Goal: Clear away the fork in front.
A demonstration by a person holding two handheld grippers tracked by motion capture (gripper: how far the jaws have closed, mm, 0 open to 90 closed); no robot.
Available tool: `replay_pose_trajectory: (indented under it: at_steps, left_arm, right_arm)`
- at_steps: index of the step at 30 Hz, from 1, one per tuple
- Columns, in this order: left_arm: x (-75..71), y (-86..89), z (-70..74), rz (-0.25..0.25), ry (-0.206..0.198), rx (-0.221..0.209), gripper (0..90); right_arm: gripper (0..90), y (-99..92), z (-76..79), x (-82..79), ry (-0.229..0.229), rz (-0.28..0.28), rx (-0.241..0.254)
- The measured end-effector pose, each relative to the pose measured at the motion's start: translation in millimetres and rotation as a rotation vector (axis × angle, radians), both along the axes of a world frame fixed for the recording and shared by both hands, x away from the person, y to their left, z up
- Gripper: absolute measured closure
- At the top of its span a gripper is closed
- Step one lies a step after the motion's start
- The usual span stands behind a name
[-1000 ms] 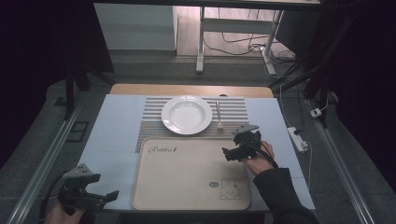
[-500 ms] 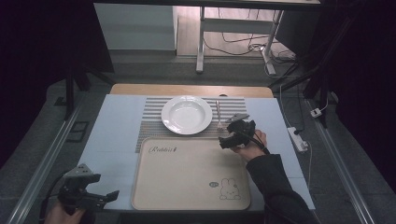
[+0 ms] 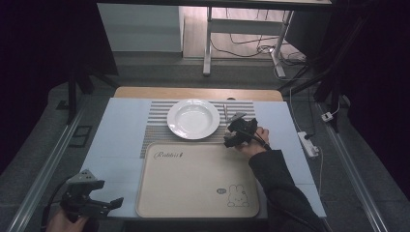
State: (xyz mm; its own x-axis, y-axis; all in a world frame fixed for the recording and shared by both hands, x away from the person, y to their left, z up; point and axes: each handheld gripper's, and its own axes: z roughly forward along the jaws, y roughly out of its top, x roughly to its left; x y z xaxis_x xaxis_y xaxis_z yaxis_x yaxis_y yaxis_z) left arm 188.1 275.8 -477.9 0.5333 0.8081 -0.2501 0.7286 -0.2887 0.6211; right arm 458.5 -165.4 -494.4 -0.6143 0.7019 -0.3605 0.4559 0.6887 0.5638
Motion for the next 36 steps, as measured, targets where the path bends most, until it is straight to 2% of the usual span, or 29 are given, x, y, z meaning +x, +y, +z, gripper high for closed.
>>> replay_pose_trajectory:
  at_steps: [5,7,8,16,25,28,30,33,36]
  left_arm:
    - [0.2,0.1,-0.1,-0.002,0.002,0.001,0.8]
    - [0.2,0.0,-0.1,-0.002,0.002,0.002,0.8]
    - [0.2,0.0,-0.1,-0.002,0.002,0.001,0.9]
    - [0.4,-0.5,-0.2,-0.007,0.004,0.004,1.0]
    - [0.5,-0.8,-0.3,-0.01,0.006,0.005,1.1]
    - [0.5,-1.1,-0.3,-0.01,0.005,0.008,1.2]
    - [0.5,-1.3,-0.3,-0.011,0.006,0.009,1.2]
    - [0.6,-1.6,-0.3,-0.014,0.007,0.011,1.3]
    - [0.8,-2.0,-0.4,-0.019,0.008,0.014,1.3]
  right_arm:
    - [14.0,5.1,-6.1,6.5,0.012,0.007,-0.031]
    - [16.3,5.7,-7.0,7.3,0.004,0.018,-0.043]
    - [22.6,7.1,-8.5,8.2,0.012,0.031,-0.06]
    - [42.7,15.4,-14.0,7.6,0.017,0.088,-0.126]
    - [68.3,22.3,-16.8,4.0,-0.005,0.158,-0.221]
    - [74.2,24.1,-18.0,2.5,-0.015,0.176,-0.257]
    - [77.8,24.9,-17.7,1.2,-0.027,0.18,-0.282]
    - [88.6,26.0,-16.0,-1.2,-0.06,0.171,-0.317]
    - [89.5,25.5,-16.0,-1.6,-0.068,0.17,-0.329]
